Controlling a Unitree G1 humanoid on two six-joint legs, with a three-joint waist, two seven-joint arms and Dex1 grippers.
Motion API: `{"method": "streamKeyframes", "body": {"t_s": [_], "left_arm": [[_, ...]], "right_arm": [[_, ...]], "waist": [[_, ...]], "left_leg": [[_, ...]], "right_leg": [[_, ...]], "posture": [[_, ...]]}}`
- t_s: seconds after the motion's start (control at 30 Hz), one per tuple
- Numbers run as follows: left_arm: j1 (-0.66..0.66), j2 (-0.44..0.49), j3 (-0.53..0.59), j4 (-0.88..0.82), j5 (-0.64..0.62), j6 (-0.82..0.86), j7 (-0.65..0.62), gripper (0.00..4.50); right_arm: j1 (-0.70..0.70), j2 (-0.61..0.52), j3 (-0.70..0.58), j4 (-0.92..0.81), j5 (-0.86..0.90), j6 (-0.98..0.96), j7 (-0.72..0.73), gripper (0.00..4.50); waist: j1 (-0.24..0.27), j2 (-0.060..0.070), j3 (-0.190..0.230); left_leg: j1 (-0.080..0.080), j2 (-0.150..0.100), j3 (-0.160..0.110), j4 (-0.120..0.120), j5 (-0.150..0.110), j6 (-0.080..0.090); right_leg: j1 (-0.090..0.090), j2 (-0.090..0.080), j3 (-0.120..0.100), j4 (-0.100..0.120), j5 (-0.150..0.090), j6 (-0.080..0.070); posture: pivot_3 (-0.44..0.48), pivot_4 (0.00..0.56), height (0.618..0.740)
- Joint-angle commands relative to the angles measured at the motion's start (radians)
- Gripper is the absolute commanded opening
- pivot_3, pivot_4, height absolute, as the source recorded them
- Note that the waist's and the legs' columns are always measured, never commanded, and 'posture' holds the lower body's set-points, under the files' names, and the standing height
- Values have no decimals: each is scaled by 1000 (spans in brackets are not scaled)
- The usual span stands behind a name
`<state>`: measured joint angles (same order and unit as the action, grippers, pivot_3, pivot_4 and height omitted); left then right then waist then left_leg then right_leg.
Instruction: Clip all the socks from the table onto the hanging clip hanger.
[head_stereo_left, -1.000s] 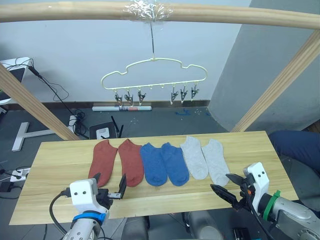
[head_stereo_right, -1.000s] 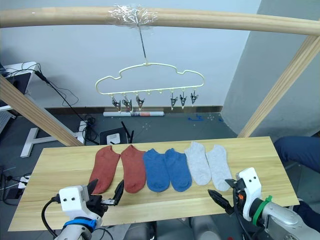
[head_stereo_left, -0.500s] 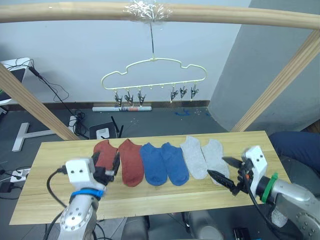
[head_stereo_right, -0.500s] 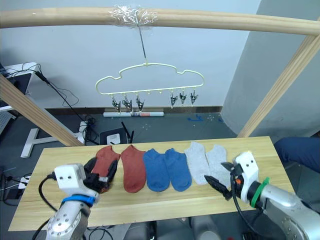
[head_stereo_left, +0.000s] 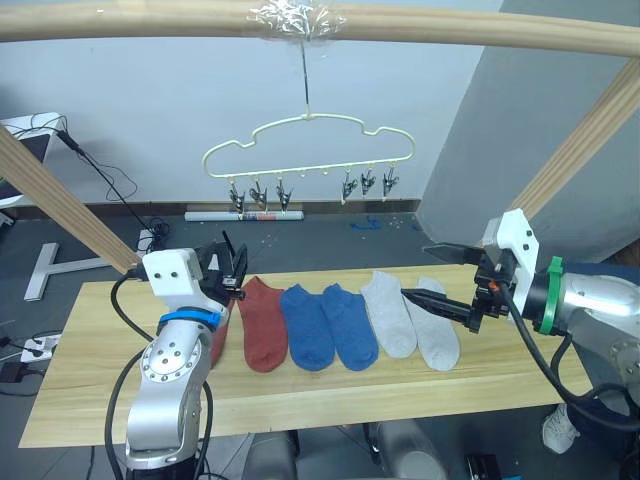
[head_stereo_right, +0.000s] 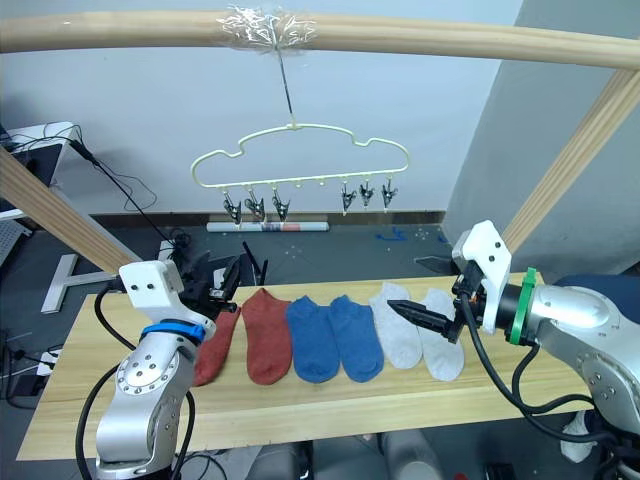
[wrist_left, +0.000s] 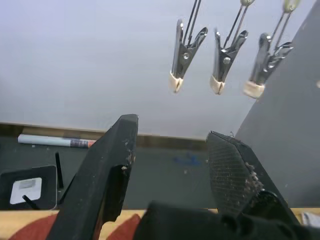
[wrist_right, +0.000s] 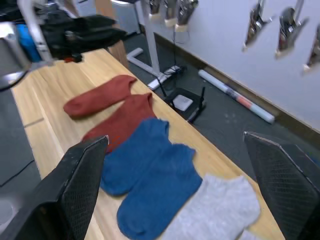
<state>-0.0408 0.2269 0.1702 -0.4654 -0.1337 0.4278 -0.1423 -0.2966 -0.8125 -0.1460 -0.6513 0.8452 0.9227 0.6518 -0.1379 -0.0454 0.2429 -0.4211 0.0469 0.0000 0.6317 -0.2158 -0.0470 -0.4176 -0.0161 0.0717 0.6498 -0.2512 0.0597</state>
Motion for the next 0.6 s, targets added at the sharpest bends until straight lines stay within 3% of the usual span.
{"method": "streamKeyframes", "body": {"t_s": [0.03,0.6], "left_arm": [[-56,13,21,6,-11,6,4,2506],[-264,-15,17,138,-15,16,33,2506]], "right_arm": [[-54,-11,4,-1,18,2,10,4500],[-186,12,9,-21,95,27,-34,4500]], "waist": [[0,0,5],[1,3,17]], "left_leg": [[0,0,0,0,0,0],[-4,0,-1,0,0,0]], "right_leg": [[0,0,0,0,0,0],[-3,0,-1,0,2,-3]], "posture": [[-205,288,740],[-226,303,740]]}}
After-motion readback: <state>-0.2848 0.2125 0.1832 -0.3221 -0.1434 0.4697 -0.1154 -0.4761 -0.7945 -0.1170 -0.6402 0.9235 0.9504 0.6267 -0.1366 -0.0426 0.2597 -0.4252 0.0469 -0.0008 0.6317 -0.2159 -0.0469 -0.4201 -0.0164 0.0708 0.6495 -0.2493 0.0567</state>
